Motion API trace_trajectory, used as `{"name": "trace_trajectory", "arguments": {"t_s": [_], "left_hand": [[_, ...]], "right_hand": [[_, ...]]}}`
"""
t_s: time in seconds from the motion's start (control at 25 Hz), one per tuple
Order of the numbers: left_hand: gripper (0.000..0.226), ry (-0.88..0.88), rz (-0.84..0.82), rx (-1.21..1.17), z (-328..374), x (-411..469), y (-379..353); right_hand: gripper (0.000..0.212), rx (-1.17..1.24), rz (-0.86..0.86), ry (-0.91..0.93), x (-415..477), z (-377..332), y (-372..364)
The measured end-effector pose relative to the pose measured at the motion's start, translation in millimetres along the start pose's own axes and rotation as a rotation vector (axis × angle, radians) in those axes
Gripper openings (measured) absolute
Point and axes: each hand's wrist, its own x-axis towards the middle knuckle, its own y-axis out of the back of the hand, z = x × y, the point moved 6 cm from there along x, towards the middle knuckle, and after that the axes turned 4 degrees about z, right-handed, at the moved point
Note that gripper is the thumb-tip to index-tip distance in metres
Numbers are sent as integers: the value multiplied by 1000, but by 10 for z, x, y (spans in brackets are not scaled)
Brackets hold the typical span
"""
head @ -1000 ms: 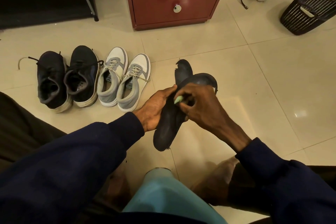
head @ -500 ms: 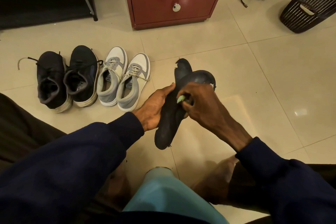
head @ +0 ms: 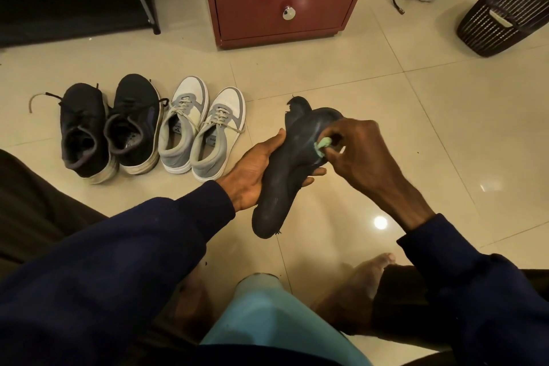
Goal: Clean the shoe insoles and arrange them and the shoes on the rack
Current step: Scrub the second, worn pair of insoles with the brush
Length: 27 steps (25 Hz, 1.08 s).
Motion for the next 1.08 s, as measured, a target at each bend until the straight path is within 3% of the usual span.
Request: {"name": "trace_trajectory", "arguments": {"t_s": [0.16, 0.24, 0.36, 0.56, 0.72, 0.92, 1.08], "left_hand": [[56, -44, -54, 54, 39, 12, -40], [44, -95, 12, 106, 52, 9, 3], [37, -144, 115, 140, 56, 26, 108], [51, -152, 50, 87, 110, 39, 107], [53, -184, 149, 142, 123, 84, 213], [54, -171, 126, 151, 103, 98, 208], [55, -185, 165, 158, 121, 105, 241]], "right_hand": [[10, 114, 64, -69, 31, 81, 140], [14, 135, -30, -37, -41, -68, -30], [18, -18, -156, 136, -151, -217, -200], [14, 68, 73, 6, -21, 88, 89], [17, 64, -84, 110, -131, -221, -172], [11, 80, 128, 15, -44, 75, 56], [15, 73, -80, 87, -126, -193, -200]]}}
